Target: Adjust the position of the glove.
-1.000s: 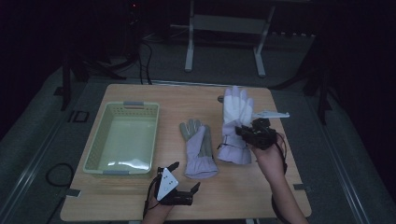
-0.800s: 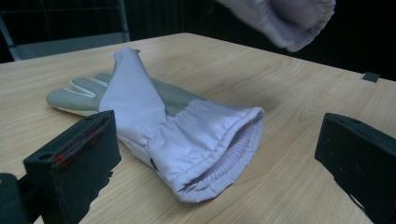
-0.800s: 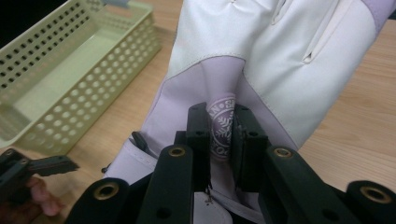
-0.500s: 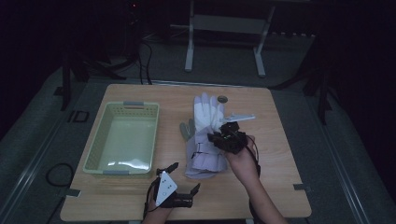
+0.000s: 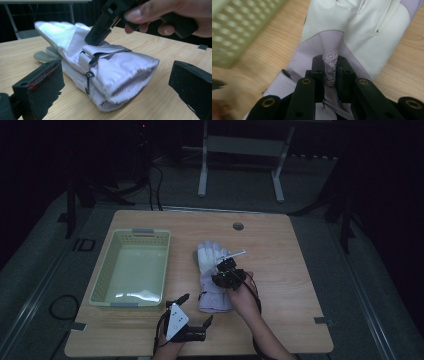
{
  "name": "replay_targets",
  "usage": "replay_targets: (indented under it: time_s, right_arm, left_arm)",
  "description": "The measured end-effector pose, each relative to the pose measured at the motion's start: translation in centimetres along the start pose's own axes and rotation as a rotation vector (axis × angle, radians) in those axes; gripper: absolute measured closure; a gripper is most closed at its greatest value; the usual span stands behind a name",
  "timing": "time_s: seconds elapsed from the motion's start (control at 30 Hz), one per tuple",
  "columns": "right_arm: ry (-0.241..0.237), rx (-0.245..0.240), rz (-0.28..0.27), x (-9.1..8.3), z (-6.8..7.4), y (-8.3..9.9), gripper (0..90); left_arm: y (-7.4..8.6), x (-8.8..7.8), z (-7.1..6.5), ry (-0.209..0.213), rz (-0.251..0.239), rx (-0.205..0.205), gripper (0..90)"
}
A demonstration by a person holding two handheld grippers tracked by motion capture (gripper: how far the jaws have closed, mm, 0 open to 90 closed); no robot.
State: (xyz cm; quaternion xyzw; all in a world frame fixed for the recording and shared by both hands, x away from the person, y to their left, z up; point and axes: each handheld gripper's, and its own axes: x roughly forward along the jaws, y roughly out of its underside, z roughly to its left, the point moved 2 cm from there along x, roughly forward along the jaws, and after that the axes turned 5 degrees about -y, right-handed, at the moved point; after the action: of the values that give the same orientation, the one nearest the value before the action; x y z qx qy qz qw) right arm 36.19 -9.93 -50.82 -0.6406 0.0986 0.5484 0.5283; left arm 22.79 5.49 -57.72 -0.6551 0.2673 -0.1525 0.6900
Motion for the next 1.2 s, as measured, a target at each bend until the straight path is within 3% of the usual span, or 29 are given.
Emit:
replay_targets:
  time_s: [0.27, 0.33, 0.47, 0.57, 0.67, 0.77, 1.03, 1.07, 1.2]
  right_arm:
    - [0.013, 0.014, 0.007, 0.5, -0.9, 0.5, 78.5]
    - [0.058, 0.014, -0.001, 0.1, -1.6, 0.7, 78.5]
    - [0.058, 0.048, -0.009, -0.3, -2.7, 0.9, 76.9]
    - [0.041, 0.055, -0.011, 0.0, -3.0, 1.0, 70.5]
    - [0.022, 0.027, -0.032, 0.2, -3.0, 1.1, 67.4]
    - [0.001, 0.008, -0.043, 0.0, -3.1, 1.0, 63.8]
    - [-0.002, -0.029, -0.101, -1.8, -3.9, 1.0, 32.6]
    - [-0.008, -0.031, -0.099, -2.0, -3.9, 1.1, 25.9]
    - [-0.052, -0.074, -0.119, -2.6, -4.3, 1.6, 13.1]
  left_arm:
    - [0.1, 0.2, 0.0, 0.017, 0.023, 0.0, 0.0]
    - [0.1, 0.3, 0.0, 0.021, 0.027, 0.0, 0.1]
    - [0.1, 0.4, -0.1, 0.037, 0.033, 0.001, 0.1]
    - [0.2, 0.5, -0.1, 0.046, 0.041, 0.001, 0.1]
    - [0.2, 0.6, 0.0, 0.093, 0.048, -0.026, 0.1]
    - [0.2, 0.6, 0.1, 0.091, 0.047, -0.028, 0.1]
    - [0.2, 0.6, 0.2, 0.083, 0.048, -0.042, 0.1]
    - [0.2, 0.7, 0.2, 0.082, 0.049, -0.044, 0.1]
    - [0.2, 0.7, 0.4, 0.068, 0.051, -0.05, 0.1]
